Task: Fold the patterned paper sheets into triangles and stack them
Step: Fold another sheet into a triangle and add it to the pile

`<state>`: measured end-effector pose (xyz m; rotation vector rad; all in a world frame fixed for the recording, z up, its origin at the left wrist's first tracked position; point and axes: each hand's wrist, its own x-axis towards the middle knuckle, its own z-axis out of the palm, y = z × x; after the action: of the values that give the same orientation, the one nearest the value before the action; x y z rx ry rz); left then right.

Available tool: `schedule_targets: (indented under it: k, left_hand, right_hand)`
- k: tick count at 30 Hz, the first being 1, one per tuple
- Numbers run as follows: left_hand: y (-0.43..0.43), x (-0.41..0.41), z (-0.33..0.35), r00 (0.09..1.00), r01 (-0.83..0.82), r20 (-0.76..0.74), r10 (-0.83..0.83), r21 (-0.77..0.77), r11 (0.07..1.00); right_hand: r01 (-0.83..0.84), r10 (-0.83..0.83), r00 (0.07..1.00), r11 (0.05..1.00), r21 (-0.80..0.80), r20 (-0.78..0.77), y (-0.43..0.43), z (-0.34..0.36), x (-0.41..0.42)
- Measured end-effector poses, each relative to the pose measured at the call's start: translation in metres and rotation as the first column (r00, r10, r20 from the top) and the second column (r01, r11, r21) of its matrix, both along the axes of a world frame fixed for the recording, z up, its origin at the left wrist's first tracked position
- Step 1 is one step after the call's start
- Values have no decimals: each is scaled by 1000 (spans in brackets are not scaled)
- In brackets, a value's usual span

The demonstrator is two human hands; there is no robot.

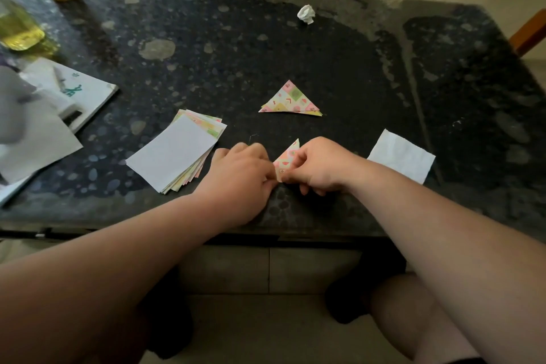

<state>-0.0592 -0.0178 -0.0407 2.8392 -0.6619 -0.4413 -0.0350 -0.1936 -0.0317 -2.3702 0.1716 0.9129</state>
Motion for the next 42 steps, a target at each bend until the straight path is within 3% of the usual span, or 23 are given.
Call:
schedule_targets:
  k: [2,4,8,13,38,42]
  left_hand:
    - [-5,7,2,981,-189,-56,184,-114,975]
    - [-9,15,7,936,-327,-174,307,-99,940]
    - [-13,31,13,877,-293,-366,312,107,950]
    - [-10,39,13,723,-426,-568,394,84,901]
    - [22,41,15,607,-575,-614,504,97,812]
    - [30,43,17,636,-640,-559,532,3,768]
  right_hand:
    - [21,-21,999,1000,5,-42,0,1,3]
    - [42,-41,997,999,9,-72,0,3,6]
    - [71,-68,993,997,21,-100,0,2,8]
    - [87,-85,988,996,11,-125,-1,1,8]
    - [77,-76,988,997,1,-135,0,5,8]
    - [75,-72,988,997,11,-137,0,5,9]
